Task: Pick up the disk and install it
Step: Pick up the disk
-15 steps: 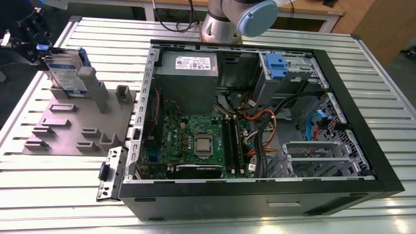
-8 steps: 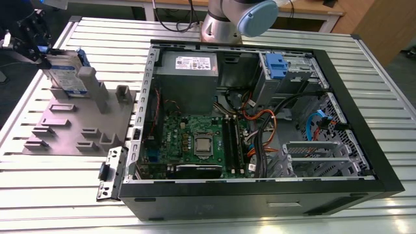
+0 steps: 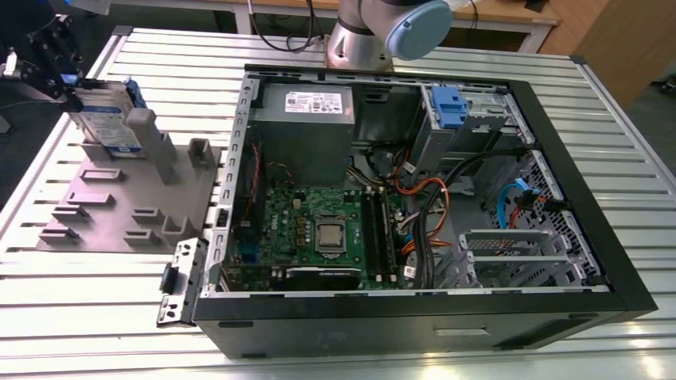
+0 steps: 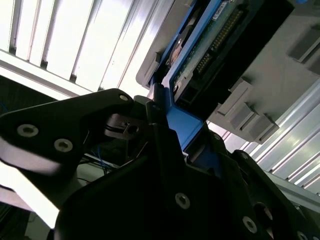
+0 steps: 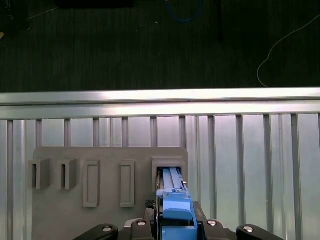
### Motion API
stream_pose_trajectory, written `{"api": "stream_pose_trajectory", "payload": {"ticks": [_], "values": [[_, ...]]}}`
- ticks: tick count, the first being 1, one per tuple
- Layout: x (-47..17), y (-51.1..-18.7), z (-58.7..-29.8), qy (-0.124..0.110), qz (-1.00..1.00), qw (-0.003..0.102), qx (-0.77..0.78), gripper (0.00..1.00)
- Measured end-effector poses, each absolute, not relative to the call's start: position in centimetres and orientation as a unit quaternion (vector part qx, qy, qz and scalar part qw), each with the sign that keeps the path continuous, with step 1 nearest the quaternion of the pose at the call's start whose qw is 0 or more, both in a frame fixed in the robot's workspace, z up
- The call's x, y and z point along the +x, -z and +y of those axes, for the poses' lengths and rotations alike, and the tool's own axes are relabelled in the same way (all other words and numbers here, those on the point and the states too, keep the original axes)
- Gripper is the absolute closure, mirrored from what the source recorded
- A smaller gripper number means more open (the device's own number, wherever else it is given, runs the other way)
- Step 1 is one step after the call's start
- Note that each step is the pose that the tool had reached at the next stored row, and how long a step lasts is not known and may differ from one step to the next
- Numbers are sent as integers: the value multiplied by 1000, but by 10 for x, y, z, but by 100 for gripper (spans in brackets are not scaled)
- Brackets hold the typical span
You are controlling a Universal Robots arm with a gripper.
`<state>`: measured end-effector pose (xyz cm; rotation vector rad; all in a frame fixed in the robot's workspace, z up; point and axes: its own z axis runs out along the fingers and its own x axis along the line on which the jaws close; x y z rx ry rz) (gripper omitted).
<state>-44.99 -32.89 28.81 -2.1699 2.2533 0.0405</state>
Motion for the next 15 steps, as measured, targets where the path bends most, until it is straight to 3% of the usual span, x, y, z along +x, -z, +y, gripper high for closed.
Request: {"api": "stream_pose_trajectory", "payload": {"ticks": [15], "values": [[-450,-300,-329,-13,720,7,-694,64]]}}
